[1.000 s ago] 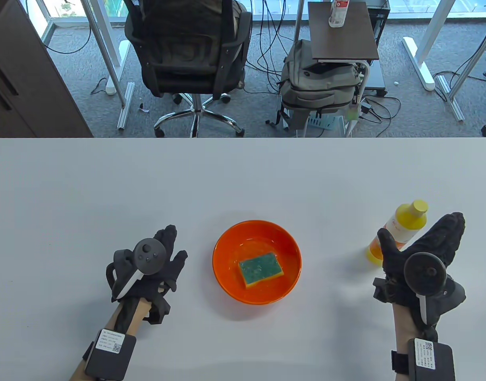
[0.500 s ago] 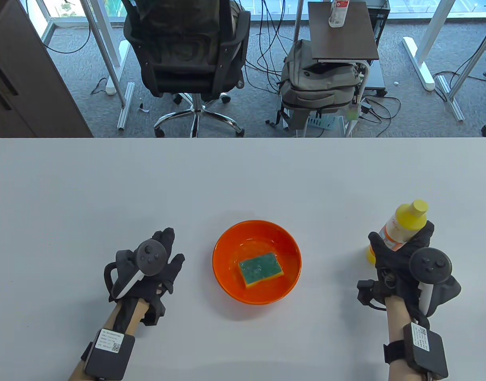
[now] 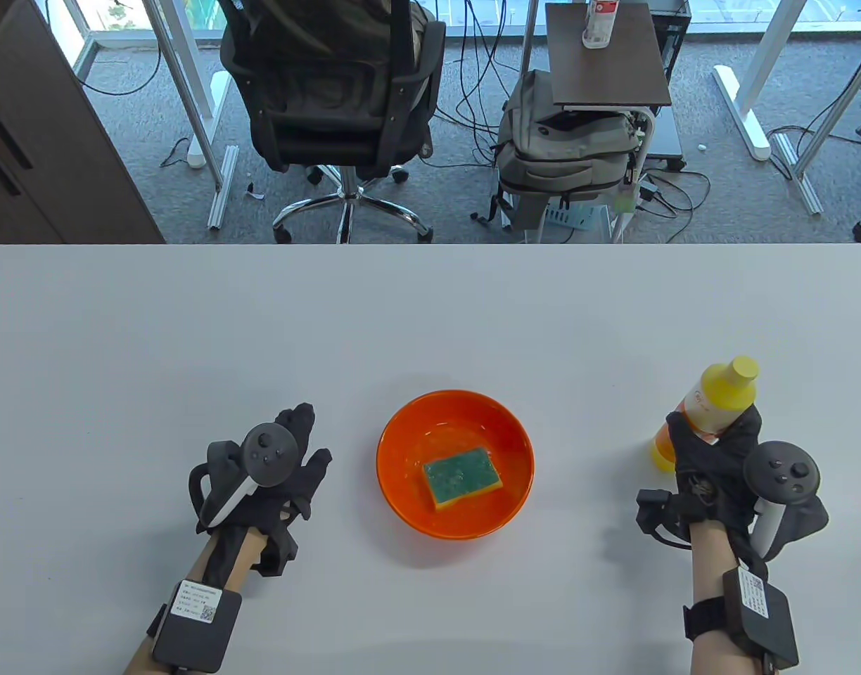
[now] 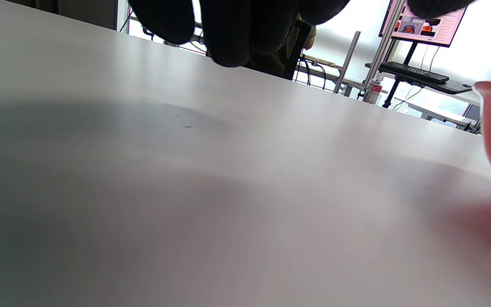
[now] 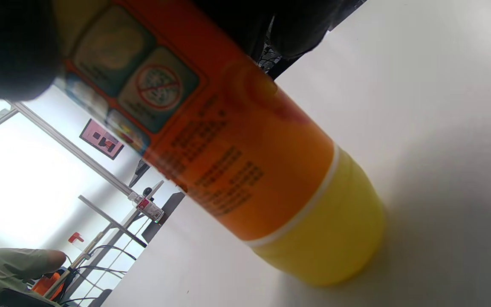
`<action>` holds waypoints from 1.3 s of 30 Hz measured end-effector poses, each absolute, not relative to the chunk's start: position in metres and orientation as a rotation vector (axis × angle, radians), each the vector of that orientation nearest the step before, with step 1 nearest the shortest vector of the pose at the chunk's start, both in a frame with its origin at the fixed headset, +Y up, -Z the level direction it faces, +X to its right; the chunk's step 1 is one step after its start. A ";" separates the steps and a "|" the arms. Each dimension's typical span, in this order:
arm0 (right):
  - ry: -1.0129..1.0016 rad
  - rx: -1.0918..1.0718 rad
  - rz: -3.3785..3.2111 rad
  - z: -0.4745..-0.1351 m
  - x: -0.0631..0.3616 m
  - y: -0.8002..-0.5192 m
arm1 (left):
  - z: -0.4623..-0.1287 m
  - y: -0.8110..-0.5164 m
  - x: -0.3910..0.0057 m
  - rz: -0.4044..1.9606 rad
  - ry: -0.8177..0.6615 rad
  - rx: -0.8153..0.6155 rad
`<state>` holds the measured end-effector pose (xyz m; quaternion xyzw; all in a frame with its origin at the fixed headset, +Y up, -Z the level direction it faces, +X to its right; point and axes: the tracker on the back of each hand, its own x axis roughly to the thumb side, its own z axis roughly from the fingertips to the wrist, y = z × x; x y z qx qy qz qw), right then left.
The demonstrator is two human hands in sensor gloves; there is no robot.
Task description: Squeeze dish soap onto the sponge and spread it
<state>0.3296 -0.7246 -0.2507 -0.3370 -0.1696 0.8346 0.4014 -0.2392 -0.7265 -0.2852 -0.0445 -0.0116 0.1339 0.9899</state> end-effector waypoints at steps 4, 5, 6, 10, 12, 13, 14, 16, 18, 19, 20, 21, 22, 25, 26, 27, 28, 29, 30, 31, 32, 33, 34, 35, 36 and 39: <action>-0.471 -0.748 2.114 -0.251 0.321 -0.713 | -0.283 -0.716 -0.237 0.324 -0.035 -0.062; -0.479 -0.693 2.119 -0.251 0.316 -0.708 | -0.282 -0.711 -0.235 0.350 -0.045 -0.050; -0.487 -0.657 2.127 -0.252 0.312 -0.705 | -0.281 -0.706 -0.233 0.371 -0.058 -0.039; -0.496 -0.372 2.159 -0.255 0.285 -0.694 | -0.272 -0.674 -0.218 0.492 -0.161 0.003; -0.483 -0.253 2.138 -0.255 0.270 -0.689 | -0.266 -0.659 -0.209 0.551 -0.211 0.029; -0.470 -0.210 2.134 -0.255 0.265 -0.686 | -0.263 -0.653 -0.205 0.573 -0.237 0.039; -0.448 -0.141 2.117 -0.254 0.255 -0.683 | -0.258 -0.644 -0.198 0.595 -0.275 0.052; -0.418 -0.038 2.122 -0.253 0.240 -0.677 | -0.251 -0.630 -0.188 0.613 -0.333 0.083; -0.372 0.074 2.167 -0.250 0.223 -0.673 | -0.242 -0.614 -0.175 0.624 -0.393 0.129; -0.350 0.124 2.193 -0.249 0.215 -0.671 | -0.239 -0.607 -0.170 0.630 -0.419 0.148; -0.319 0.179 2.226 -0.247 0.206 -0.671 | -0.235 -0.601 -0.165 0.641 -0.441 0.164; -0.299 0.211 2.242 -0.246 0.200 -0.671 | -0.234 -0.598 -0.161 0.648 -0.458 0.172; -0.259 0.261 2.265 -0.245 0.191 -0.671 | -0.232 -0.595 -0.157 0.654 -0.485 0.178; -0.141 0.385 2.324 -0.241 0.168 -0.674 | -0.231 -0.593 -0.148 0.650 -0.514 0.189; -0.108 0.417 2.340 -0.240 0.162 -0.674 | -0.231 -0.595 -0.147 0.638 -0.530 0.189; -0.080 0.442 2.353 -0.239 0.157 -0.674 | -0.231 -0.597 -0.146 0.624 -0.550 0.182; -0.054 0.470 2.368 -0.237 0.152 -0.675 | -0.231 -0.599 -0.145 0.604 -0.573 0.167; -0.011 0.502 2.380 -0.236 0.147 -0.676 | -0.230 -0.600 -0.145 0.589 -0.589 0.165; 0.009 0.516 2.387 -0.235 0.145 -0.676 | -0.230 -0.600 -0.145 0.579 -0.606 0.159; 0.031 0.533 2.398 -0.235 0.141 -0.677 | -0.230 -0.601 -0.145 0.572 -0.629 0.142; 0.056 0.550 2.405 -0.234 0.139 -0.678 | -0.230 -0.602 -0.145 0.570 -0.643 0.134; 0.066 0.563 2.413 -0.233 0.136 -0.678 | -0.229 -0.602 -0.145 0.561 -0.661 0.130; 0.080 0.574 2.419 -0.232 0.134 -0.678 | -0.228 -0.602 -0.145 0.549 -0.666 0.135; 0.111 0.592 2.417 -0.232 0.132 -0.678 | -0.227 -0.601 -0.144 0.519 -0.676 0.143; 0.129 0.601 2.408 -0.231 0.130 -0.678 | -0.225 -0.601 -0.143 0.484 -0.680 0.158; 0.228 0.621 2.383 -0.230 0.127 -0.680 | -0.220 -0.598 -0.141 0.419 -0.677 0.212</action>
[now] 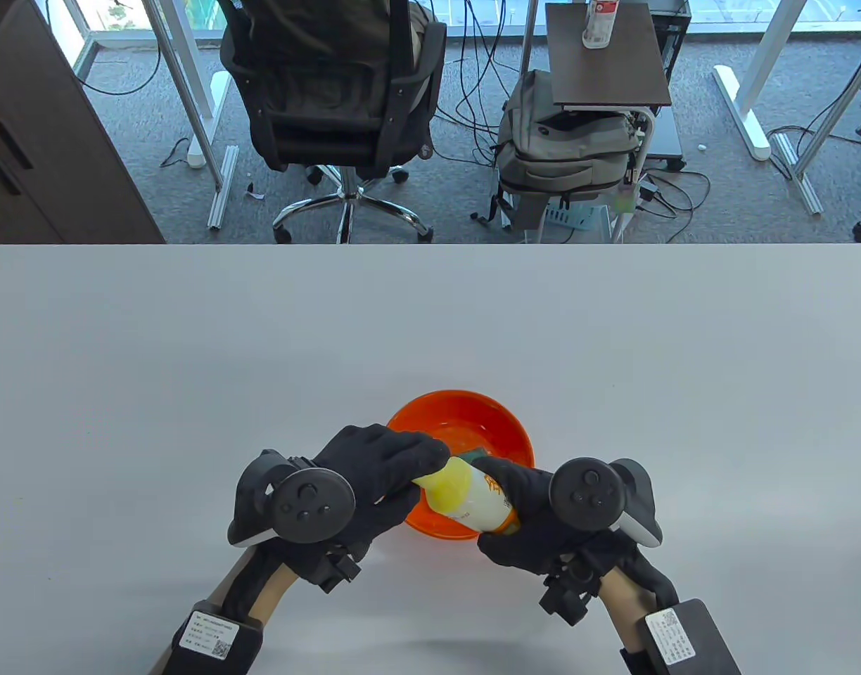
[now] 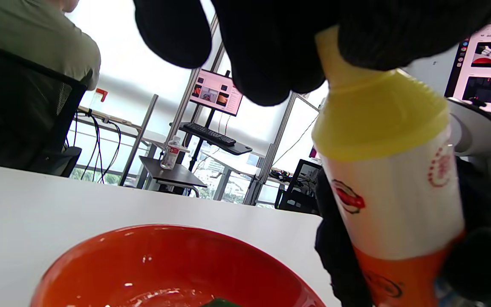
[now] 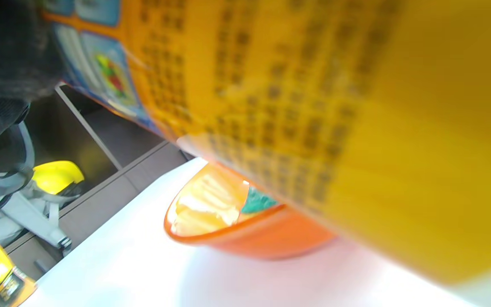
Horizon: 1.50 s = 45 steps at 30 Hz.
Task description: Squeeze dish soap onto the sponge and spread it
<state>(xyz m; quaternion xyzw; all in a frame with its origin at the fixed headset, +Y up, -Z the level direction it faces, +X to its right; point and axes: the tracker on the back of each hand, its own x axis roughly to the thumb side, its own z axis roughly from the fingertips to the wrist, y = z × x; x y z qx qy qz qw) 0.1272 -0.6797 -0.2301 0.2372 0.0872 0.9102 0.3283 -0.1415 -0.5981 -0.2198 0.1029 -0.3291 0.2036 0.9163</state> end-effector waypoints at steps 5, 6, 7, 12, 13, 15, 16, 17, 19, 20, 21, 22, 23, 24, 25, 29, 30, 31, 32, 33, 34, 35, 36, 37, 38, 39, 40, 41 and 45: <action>0.432 0.670 2.287 -0.230 0.127 -0.681 | -0.211 -0.594 -0.138 0.358 -0.702 0.236; 0.455 0.675 2.277 -0.231 0.127 -0.681 | -0.210 -0.593 -0.138 0.350 -0.705 0.233; 0.490 0.685 2.263 -0.231 0.127 -0.682 | -0.208 -0.592 -0.137 0.337 -0.712 0.230; 0.623 0.713 2.210 -0.232 0.127 -0.686 | -0.205 -0.592 -0.134 0.294 -0.721 0.216; 0.634 0.714 2.212 -0.232 0.127 -0.686 | -0.205 -0.592 -0.133 0.282 -0.721 0.214; 0.648 0.718 2.221 -0.233 0.128 -0.686 | -0.205 -0.593 -0.132 0.270 -0.722 0.206; 0.648 0.719 2.225 -0.233 0.128 -0.686 | -0.205 -0.593 -0.132 0.269 -0.725 0.201; 0.656 0.720 2.226 -0.233 0.129 -0.685 | -0.205 -0.593 -0.131 0.263 -0.725 0.195; 0.657 0.719 2.232 -0.233 0.129 -0.685 | -0.205 -0.592 -0.131 0.259 -0.726 0.192; 0.668 0.726 2.247 -0.233 0.129 -0.685 | -0.205 -0.590 -0.133 0.266 -0.712 0.204; 0.669 0.766 2.304 -0.230 0.128 -0.684 | -0.208 -0.591 -0.135 0.279 -0.719 0.271; 0.634 0.764 2.325 -0.230 0.127 -0.683 | -0.211 -0.592 -0.136 0.298 -0.713 0.213; 0.650 0.772 2.339 -0.229 0.125 -0.682 | -0.213 -0.595 -0.138 0.351 -0.715 0.186; 0.619 0.765 2.344 -0.228 0.125 -0.681 | -0.214 -0.596 -0.140 0.367 -0.703 0.183; 0.560 0.742 2.354 -0.228 0.126 -0.680 | -0.218 -0.596 -0.143 0.386 -0.690 0.169; 0.286 0.636 2.434 -0.229 0.133 -0.671 | -0.226 -0.599 -0.157 0.464 -0.595 0.173; 0.137 0.578 2.461 -0.227 0.137 -0.668 | -0.230 -0.601 -0.162 0.461 -0.561 0.164; 0.020 0.535 2.483 -0.226 0.139 -0.665 | -0.233 -0.603 -0.166 0.448 -0.538 0.155; -0.154 0.470 2.524 -0.223 0.141 -0.662 | -0.235 -0.607 -0.171 0.423 -0.509 0.150; -0.306 0.413 2.558 -0.221 0.143 -0.660 | -0.237 -0.610 -0.174 0.406 -0.492 0.149; -0.416 0.386 2.615 -0.221 0.144 -0.657 | -0.239 -0.616 -0.179 0.365 -0.464 0.132; -0.542 0.348 2.687 -0.218 0.144 -0.655 | -0.240 -0.624 -0.184 0.308 -0.439 0.115; -0.675 0.310 2.716 -0.217 0.144 -0.655 | -0.241 -0.629 -0.188 0.268 -0.422 0.108; -0.779 0.281 2.761 -0.217 0.143 -0.653 | -0.243 -0.639 -0.195 0.182 -0.384 0.091; -0.801 0.264 2.795 -0.216 0.143 -0.654 | -0.244 -0.645 -0.199 0.135 -0.364 0.082; -0.886 0.242 2.827 -0.217 0.141 -0.654 | -0.245 -0.655 -0.207 0.071 -0.331 0.070; -0.912 0.233 2.873 -0.217 0.139 -0.655 | -0.247 -0.665 -0.215 0.020 -0.298 0.053; -0.953 0.230 2.905 -0.217 0.137 -0.656 | -0.249 -0.673 -0.223 -0.008 -0.274 0.034; -1.113 0.286 3.047 -0.216 0.122 -0.660 | -0.261 -0.702 -0.252 0.006 -0.175 -0.098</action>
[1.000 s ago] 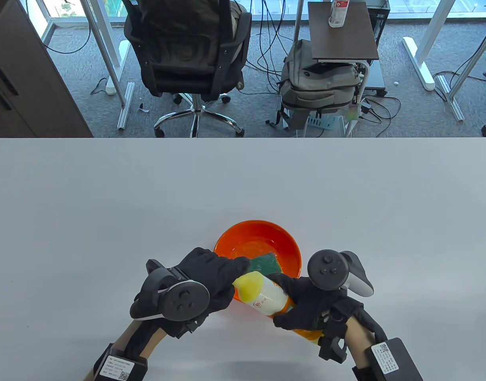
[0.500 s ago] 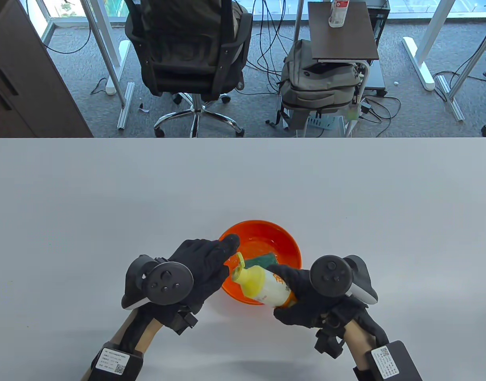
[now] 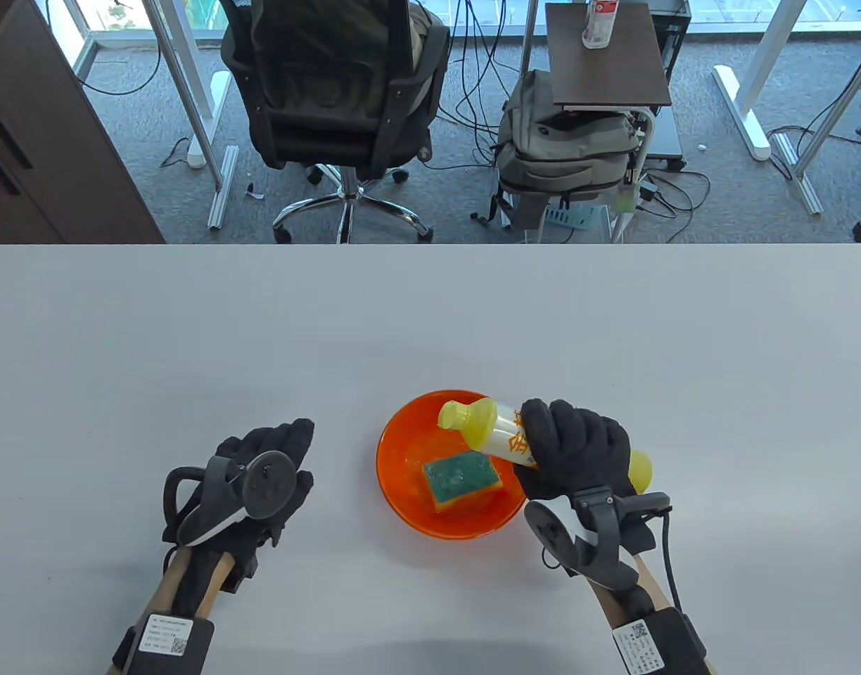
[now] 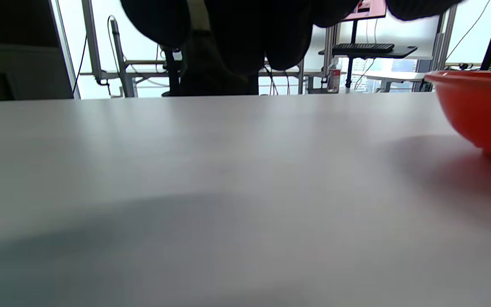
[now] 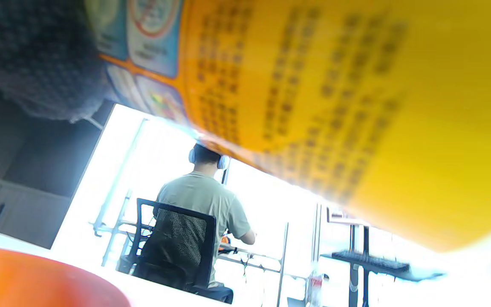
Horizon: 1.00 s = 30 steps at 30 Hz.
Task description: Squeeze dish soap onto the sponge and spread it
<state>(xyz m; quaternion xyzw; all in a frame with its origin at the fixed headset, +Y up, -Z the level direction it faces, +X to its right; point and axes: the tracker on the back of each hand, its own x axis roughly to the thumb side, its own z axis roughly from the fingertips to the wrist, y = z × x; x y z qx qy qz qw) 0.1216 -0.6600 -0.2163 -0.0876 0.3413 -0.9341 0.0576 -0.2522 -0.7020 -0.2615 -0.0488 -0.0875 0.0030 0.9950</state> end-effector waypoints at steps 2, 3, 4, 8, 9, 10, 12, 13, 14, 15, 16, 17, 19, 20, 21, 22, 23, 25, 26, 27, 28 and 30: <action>1.032 -0.300 -2.741 -0.215 0.111 -0.662 | -0.264 -0.708 -0.262 0.042 -0.138 -0.123; 1.031 -0.326 -2.694 -0.214 0.104 -0.663 | -0.266 -0.710 -0.266 0.062 -0.124 -0.135; 1.024 -0.341 -2.665 -0.213 0.099 -0.665 | -0.267 -0.712 -0.268 0.071 -0.121 -0.147; 1.021 -0.408 -2.502 -0.207 0.075 -0.672 | -0.270 -0.719 -0.271 0.071 -0.113 -0.183; 1.027 -0.429 -2.460 -0.206 0.070 -0.674 | -0.270 -0.720 -0.272 0.063 -0.111 -0.182; 1.027 -0.435 -2.436 -0.205 0.066 -0.675 | -0.270 -0.721 -0.272 0.061 -0.109 -0.185; 1.036 -0.445 -2.392 -0.203 0.060 -0.676 | -0.270 -0.722 -0.273 0.064 -0.110 -0.188; 1.034 -0.449 -2.371 -0.202 0.057 -0.676 | -0.269 -0.722 -0.273 0.069 -0.112 -0.189; 1.040 -0.451 -2.357 -0.201 0.054 -0.677 | -0.269 -0.723 -0.273 0.071 -0.115 -0.190; 1.040 -0.459 -2.346 -0.200 0.053 -0.678 | -0.269 -0.723 -0.273 0.072 -0.119 -0.192; 1.028 -0.459 -2.337 -0.200 0.050 -0.678 | -0.270 -0.722 -0.274 0.080 -0.120 -0.181; 1.027 -0.460 -2.333 -0.199 0.048 -0.680 | -0.270 -0.722 -0.274 0.086 -0.118 -0.175; 1.018 -0.475 -2.316 -0.198 0.044 -0.681 | -0.270 -0.722 -0.274 0.089 -0.121 -0.175; 1.013 -0.477 -2.310 -0.197 0.042 -0.682 | -0.269 -0.723 -0.273 0.084 -0.126 -0.180; 1.008 -0.482 -2.309 -0.197 0.041 -0.682 | -0.269 -0.723 -0.273 0.081 -0.127 -0.182; 0.998 -0.484 -2.320 -0.197 0.040 -0.683 | -0.269 -0.723 -0.273 0.079 -0.129 -0.180; 0.996 -0.485 -2.325 -0.197 0.040 -0.683 | -0.269 -0.723 -0.273 0.080 -0.129 -0.179; 0.983 -0.481 -2.328 -0.197 0.040 -0.681 | -0.269 -0.723 -0.272 0.095 -0.131 -0.179; 0.979 -0.479 -2.331 -0.197 0.041 -0.681 | -0.269 -0.724 -0.272 0.098 -0.132 -0.180; 0.976 -0.476 -2.336 -0.197 0.041 -0.681 | -0.269 -0.724 -0.271 0.099 -0.134 -0.183; 0.964 -0.471 -2.346 -0.198 0.042 -0.680 | -0.270 -0.725 -0.271 0.093 -0.136 -0.185; 0.962 -0.468 -2.357 -0.199 0.043 -0.680 | -0.270 -0.725 -0.270 0.087 -0.136 -0.187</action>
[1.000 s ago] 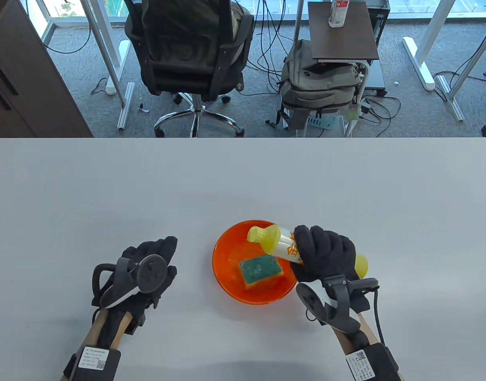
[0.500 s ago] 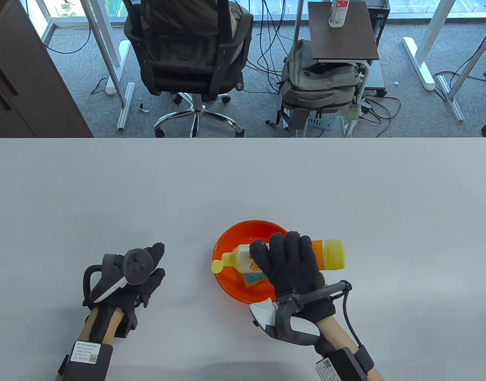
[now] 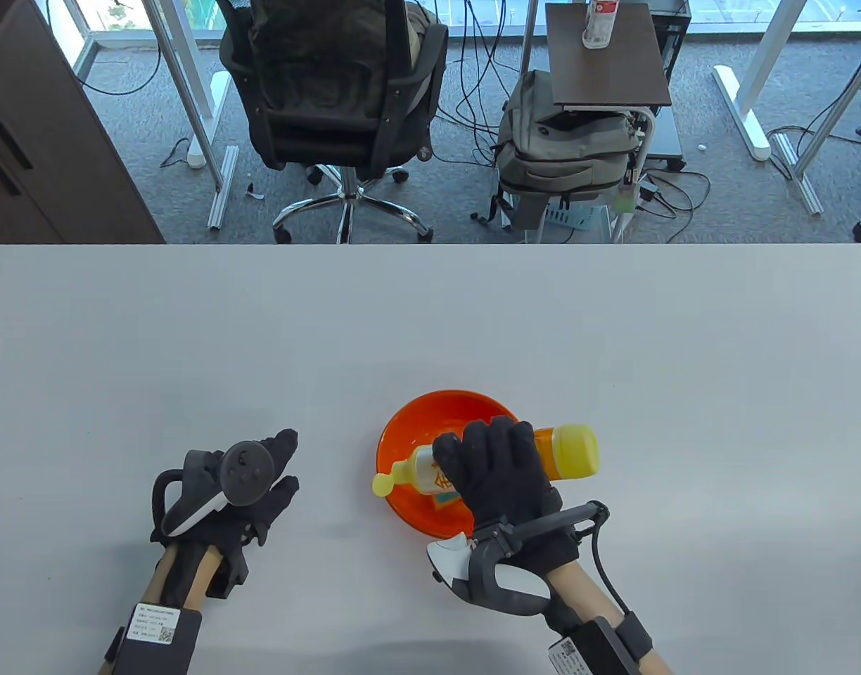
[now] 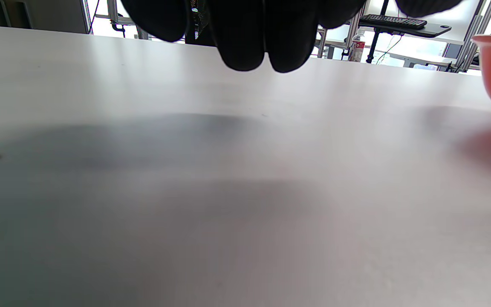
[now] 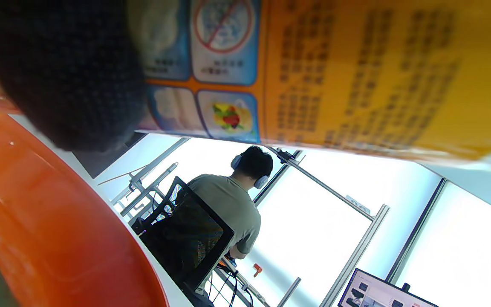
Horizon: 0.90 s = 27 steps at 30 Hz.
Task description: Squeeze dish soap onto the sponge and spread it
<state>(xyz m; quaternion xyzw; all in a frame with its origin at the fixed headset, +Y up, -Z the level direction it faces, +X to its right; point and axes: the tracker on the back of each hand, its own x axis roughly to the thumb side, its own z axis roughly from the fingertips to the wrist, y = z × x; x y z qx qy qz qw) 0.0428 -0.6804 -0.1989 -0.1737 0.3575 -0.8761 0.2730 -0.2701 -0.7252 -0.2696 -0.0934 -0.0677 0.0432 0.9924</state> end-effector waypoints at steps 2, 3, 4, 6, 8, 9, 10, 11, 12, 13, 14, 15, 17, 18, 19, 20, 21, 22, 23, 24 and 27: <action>0.952 -0.459 -2.360 -0.200 0.043 -0.680 | -0.270 -0.725 -0.270 0.090 -0.134 -0.188; 0.949 -0.459 -2.363 -0.200 0.044 -0.680 | -0.270 -0.725 -0.270 0.094 -0.134 -0.190; 0.946 -0.456 -2.366 -0.201 0.044 -0.680 | -0.270 -0.725 -0.269 0.095 -0.135 -0.191; 0.942 -0.451 -2.370 -0.202 0.046 -0.680 | -0.269 -0.726 -0.269 0.093 -0.135 -0.194; 0.940 -0.439 -2.371 -0.204 0.048 -0.680 | -0.269 -0.726 -0.269 0.091 -0.135 -0.196; 0.935 -0.430 -2.374 -0.205 0.050 -0.679 | -0.269 -0.725 -0.269 0.091 -0.135 -0.198; 0.933 -0.418 -2.380 -0.206 0.052 -0.678 | -0.269 -0.725 -0.269 0.093 -0.134 -0.198; 0.932 -0.410 -2.385 -0.207 0.054 -0.678 | -0.269 -0.725 -0.269 0.094 -0.133 -0.197; 0.929 -0.398 -2.391 -0.209 0.057 -0.677 | -0.269 -0.725 -0.270 0.096 -0.133 -0.198; 0.927 -0.386 -2.400 -0.210 0.060 -0.676 | -0.269 -0.725 -0.270 0.097 -0.132 -0.199; 0.923 -0.379 -2.404 -0.211 0.061 -0.676 | -0.269 -0.725 -0.270 0.098 -0.131 -0.200; 0.911 -0.363 -2.408 -0.212 0.064 -0.675 | -0.269 -0.725 -0.270 0.099 -0.130 -0.201; 0.909 -0.345 -2.416 -0.215 0.069 -0.674 | -0.268 -0.725 -0.271 0.102 -0.128 -0.203; 0.887 -0.325 -2.419 -0.216 0.072 -0.674 | -0.268 -0.725 -0.271 0.103 -0.127 -0.206; 0.888 -0.317 -2.420 -0.217 0.074 -0.674 | -0.268 -0.725 -0.271 0.103 -0.126 -0.207; 0.881 -0.297 -2.422 -0.219 0.078 -0.673 | -0.268 -0.725 -0.271 0.102 -0.126 -0.208; 0.860 -0.274 -2.426 -0.221 0.081 -0.672 | -0.268 -0.725 -0.271 0.102 -0.125 -0.210; 0.863 -0.262 -2.427 -0.221 0.084 -0.672 | -0.268 -0.725 -0.272 0.103 -0.125 -0.211; 0.861 -0.238 -2.429 -0.224 0.089 -0.670 | -0.268 -0.725 -0.272 0.105 -0.124 -0.211; 0.847 -0.221 -2.431 -0.225 0.092 -0.670 | -0.268 -0.725 -0.272 0.106 -0.124 -0.211; 0.827 -0.150 -2.439 -0.229 0.107 -0.667 | -0.268 -0.725 -0.273 0.109 -0.122 -0.211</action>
